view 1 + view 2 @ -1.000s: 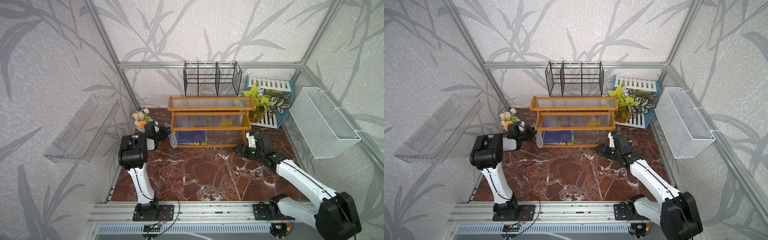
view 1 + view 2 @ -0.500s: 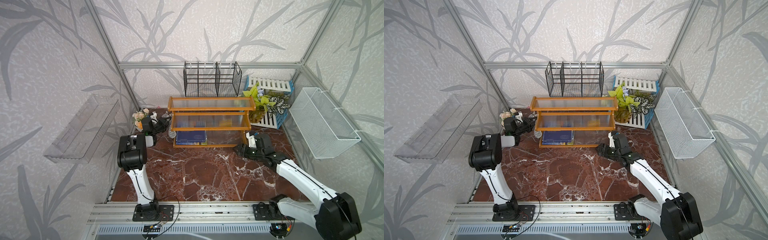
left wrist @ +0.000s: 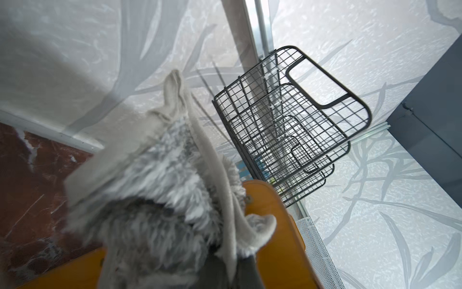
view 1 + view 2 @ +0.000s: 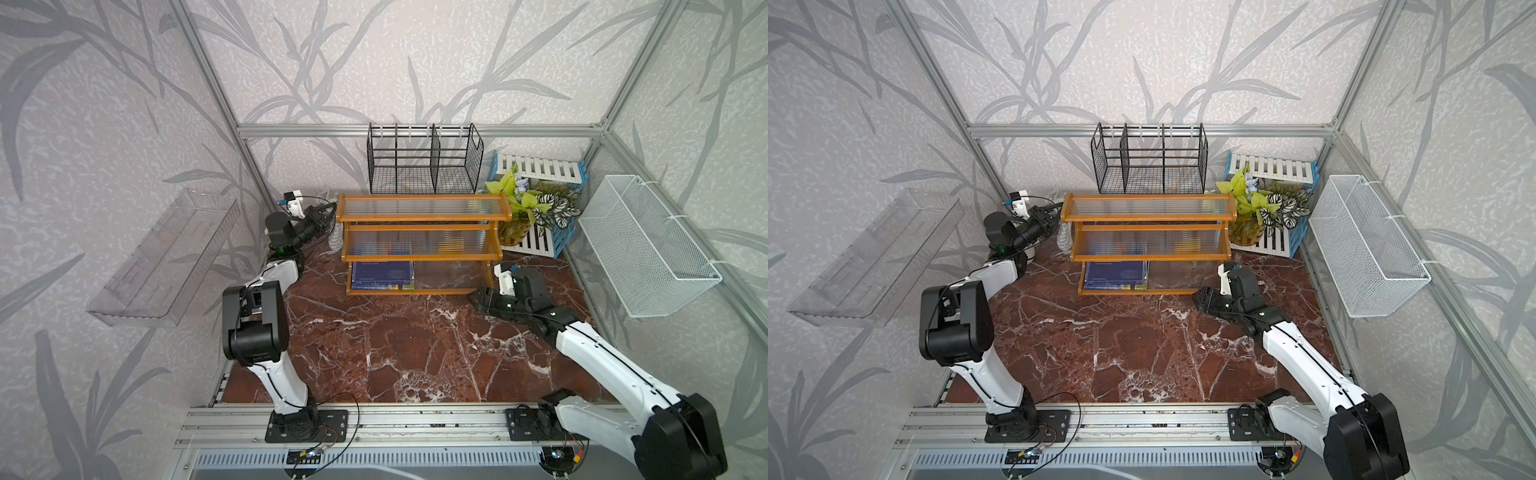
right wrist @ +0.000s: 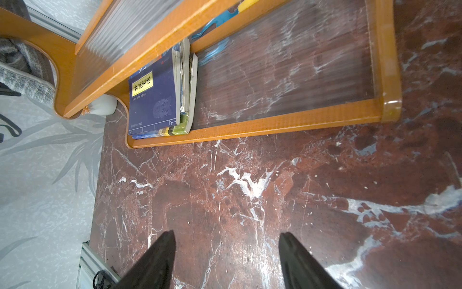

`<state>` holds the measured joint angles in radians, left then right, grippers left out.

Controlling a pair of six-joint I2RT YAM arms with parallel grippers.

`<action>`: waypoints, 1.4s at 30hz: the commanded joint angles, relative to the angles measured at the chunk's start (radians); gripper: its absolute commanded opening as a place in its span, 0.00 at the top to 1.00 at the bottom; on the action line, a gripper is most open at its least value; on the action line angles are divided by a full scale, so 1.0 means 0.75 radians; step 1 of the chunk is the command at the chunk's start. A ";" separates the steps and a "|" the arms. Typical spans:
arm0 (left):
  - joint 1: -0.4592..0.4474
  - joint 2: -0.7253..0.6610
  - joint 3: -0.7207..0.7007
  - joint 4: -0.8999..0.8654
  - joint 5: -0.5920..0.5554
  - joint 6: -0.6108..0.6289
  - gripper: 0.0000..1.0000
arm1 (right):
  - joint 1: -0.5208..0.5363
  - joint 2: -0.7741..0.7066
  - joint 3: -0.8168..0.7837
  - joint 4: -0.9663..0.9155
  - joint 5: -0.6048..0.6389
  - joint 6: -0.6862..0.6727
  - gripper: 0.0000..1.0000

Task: Wipe the bookshelf clean with a cloth
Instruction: Wipe the dust from the shelf.

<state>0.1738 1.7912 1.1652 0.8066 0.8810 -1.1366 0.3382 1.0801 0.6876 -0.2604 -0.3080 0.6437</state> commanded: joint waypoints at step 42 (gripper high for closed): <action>-1.218 -0.998 -0.921 -0.788 -0.937 0.537 1.00 | 0.176 -0.201 0.162 -0.399 0.236 -0.174 0.17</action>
<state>-0.6868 0.9653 0.4866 0.1303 0.3046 -0.7242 0.4469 0.9165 0.7811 -0.5179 -0.1841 0.5331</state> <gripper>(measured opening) 0.048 0.828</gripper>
